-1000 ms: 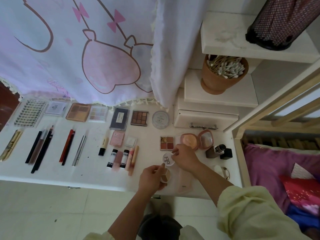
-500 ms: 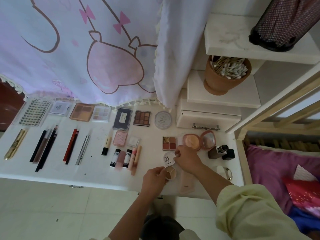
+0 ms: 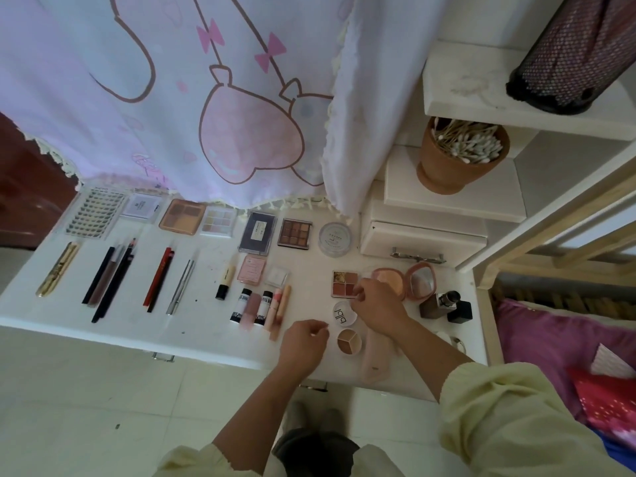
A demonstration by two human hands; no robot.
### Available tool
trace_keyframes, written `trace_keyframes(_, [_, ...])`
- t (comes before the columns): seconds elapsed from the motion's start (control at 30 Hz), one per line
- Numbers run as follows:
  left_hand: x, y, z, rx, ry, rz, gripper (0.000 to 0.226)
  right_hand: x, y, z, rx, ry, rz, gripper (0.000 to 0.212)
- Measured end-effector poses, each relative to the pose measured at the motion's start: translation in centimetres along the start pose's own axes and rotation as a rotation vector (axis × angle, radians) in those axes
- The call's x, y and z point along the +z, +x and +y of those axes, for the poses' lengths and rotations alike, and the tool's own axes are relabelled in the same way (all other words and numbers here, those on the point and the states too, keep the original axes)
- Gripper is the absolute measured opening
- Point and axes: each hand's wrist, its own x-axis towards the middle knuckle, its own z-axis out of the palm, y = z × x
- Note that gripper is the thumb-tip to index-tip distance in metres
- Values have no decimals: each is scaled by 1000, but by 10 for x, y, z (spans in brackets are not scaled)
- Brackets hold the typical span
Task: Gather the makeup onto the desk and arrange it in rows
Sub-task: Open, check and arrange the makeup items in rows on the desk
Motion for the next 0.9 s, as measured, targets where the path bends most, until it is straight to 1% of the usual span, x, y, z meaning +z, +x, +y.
trace_keyframes(0.1, [-21,-4,-4,69,8,121,24,1,1,-17,-40,52,18,19])
trace_keyframes(0.23, [-49,-11,-28,73,58,280,18,19,-2,-39,-58,150,-34,16])
trace_keyframes(0.33, [-70,-14,-47,82,205,259,8,37,-5,-57,-42,194,-95,17])
trace_keyframes(0.4, [-77,-8,-56,59,281,233,24,47,-5,-70,-6,202,-119,20])
trace_keyframes(0.5, [-80,-1,-62,51,367,197,36,63,-2,-82,85,239,-101,29])
trace_keyframes(0.57, [-78,1,-64,80,373,159,37,74,-1,-88,150,264,-76,29])
trace_keyframes(0.7, [-78,9,-69,70,445,61,34,89,-1,-98,229,249,-2,30])
trace_keyframes(0.83, [-75,14,-73,53,448,32,35,96,-2,-105,255,223,6,23])
trace_keyframes(0.9, [-73,14,-71,47,450,35,36,97,0,-107,264,236,1,25])
